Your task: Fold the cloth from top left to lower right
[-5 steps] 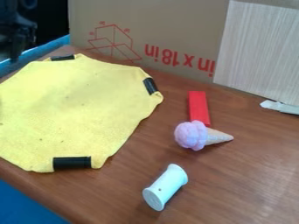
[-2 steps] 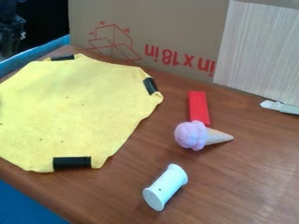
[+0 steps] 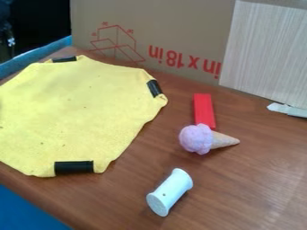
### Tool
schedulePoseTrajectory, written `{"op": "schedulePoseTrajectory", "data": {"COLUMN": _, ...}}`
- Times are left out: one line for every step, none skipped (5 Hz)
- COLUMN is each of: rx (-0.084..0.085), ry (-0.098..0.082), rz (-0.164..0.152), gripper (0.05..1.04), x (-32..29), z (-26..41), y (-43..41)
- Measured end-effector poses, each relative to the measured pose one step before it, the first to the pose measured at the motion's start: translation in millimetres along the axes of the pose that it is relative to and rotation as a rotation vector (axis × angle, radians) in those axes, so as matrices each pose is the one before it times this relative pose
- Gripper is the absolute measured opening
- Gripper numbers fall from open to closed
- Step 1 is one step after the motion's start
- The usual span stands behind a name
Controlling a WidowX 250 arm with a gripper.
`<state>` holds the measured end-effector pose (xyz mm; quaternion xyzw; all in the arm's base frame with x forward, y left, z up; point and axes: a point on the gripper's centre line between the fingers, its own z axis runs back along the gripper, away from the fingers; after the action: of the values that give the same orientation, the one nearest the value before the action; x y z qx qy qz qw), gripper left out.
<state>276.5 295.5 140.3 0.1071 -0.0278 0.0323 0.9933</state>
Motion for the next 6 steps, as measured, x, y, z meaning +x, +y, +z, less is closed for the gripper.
{"op": "schedulePoseTrajectory", "data": {"rx": -0.0484, "ry": -0.0733, "rz": -0.0185, "gripper": 1.001, "x": 4.98, "z": 10.57, "y": 6.68}}
{"op": "schedulePoseTrajectory", "data": {"rx": -0.0296, "ry": -0.0157, "rz": 0.0099, "gripper": 1.001, "x": 11.52, "z": -9.53, "y": 3.75}}
{"op": "schedulePoseTrajectory", "data": {"rx": 0.0145, "ry": -0.0283, "rz": 0.0248, "gripper": 1.001, "x": 15.42, "z": -2.06, "y": 6.04}}
{"op": "schedulePoseTrajectory", "data": {"rx": -0.0061, "ry": -0.0392, "rz": 0.0121, "gripper": 1.001, "x": 19.52, "z": -4.09, "y": -0.92}}
{"op": "schedulePoseTrajectory", "data": {"rx": -0.0203, "ry": -0.0214, "rz": 0.0028, "gripper": 1.001, "x": 5.83, "z": -5.81, "y": -0.92}}
{"op": "schedulePoseTrajectory", "data": {"rx": -0.028, "ry": -0.0595, "rz": -0.0545, "gripper": 1.001, "x": 8.69, "z": -1.85, "y": -5.02}}
